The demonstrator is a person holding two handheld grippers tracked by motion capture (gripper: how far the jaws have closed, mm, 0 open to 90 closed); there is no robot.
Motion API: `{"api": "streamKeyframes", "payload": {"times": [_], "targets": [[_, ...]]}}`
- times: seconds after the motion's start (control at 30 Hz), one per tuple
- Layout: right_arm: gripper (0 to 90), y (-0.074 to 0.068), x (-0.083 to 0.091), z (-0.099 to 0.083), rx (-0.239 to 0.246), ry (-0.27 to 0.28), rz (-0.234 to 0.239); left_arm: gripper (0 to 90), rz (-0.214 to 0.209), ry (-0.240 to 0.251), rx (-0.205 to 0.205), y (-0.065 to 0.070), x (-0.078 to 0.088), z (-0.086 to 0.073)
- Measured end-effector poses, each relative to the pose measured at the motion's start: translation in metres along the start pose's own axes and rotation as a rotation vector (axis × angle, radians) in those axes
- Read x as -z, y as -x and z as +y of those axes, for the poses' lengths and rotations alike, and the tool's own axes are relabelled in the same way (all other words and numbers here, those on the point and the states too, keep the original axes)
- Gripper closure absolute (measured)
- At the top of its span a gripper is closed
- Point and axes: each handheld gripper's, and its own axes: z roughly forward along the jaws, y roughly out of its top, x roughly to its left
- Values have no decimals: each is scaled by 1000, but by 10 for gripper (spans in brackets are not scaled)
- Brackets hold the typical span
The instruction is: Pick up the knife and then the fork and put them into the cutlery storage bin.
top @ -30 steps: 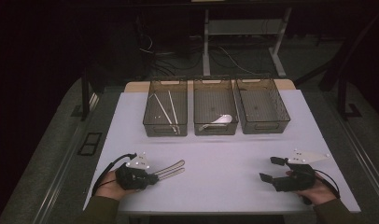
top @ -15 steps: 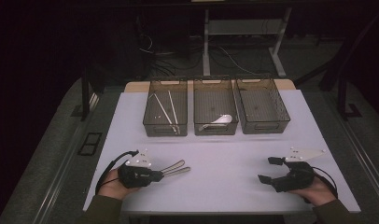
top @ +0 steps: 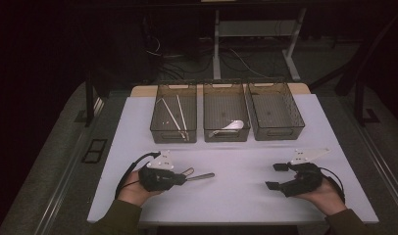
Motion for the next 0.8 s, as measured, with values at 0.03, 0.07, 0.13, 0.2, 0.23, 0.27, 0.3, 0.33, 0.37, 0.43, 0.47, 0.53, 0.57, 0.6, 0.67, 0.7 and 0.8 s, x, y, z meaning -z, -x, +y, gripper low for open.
{"api": "streamKeyframes", "payload": {"times": [0.03, 0.07, 0.13, 0.2, 0.23, 0.27, 0.3, 0.33, 0.37, 0.43, 0.47, 0.53, 0.57, 0.6, 0.67, 0.7, 0.8], "targets": [[262, 0, -1, 1, 1, 3, 5, 846, -8, 6, 1, -1, -1, 2], [262, 0, -2, 3, 6, 3, 12, 847, -13, 20, 4, -1, -2, 3], [261, -2, -4, 7, 15, 6, 26, 846, -29, 36, -7, 0, -4, 9], [261, -5, -7, 12, 33, 4, 55, 846, -42, 43, -19, 2, -7, 15], [261, -6, -9, 15, 42, 1, 59, 846, -47, 38, -30, 2, -9, 18], [261, -8, -11, 18, 53, -1, 67, 846, -50, 43, -32, 3, -12, 21], [263, -9, -12, 20, 60, 1, 76, 846, -57, 41, -38, 4, -14, 24], [264, -10, -13, 23, 66, 6, 79, 846, -64, 37, -47, 4, -15, 27], [264, -10, -13, 26, 69, 12, 84, 846, -73, 43, -51, 5, -17, 29], [266, -10, -15, 32, 83, 20, 96, 846, -86, 43, -71, 6, -21, 35], [266, -11, -17, 35, 90, 25, 99, 846, -92, 43, -79, 6, -23, 39], [270, -11, -20, 41, 105, 22, 122, 846, -102, 46, -89, 7, -27, 45], [270, -12, -21, 45, 117, 23, 131, 846, -110, 46, -96, 7, -29, 49], [270, -14, -23, 48, 126, 20, 137, 846, -118, 49, -106, 7, -32, 53], [287, -16, -27, 55, 150, 19, 157, 846, -134, 47, -124, 8, -38, 61], [313, -17, -29, 59, 163, 16, 167, 846, -139, 43, -135, 9, -41, 65], [347, -19, -36, 71, 195, 1, 205, 845, -159, 31, -163, 11, -52, 75]]}}
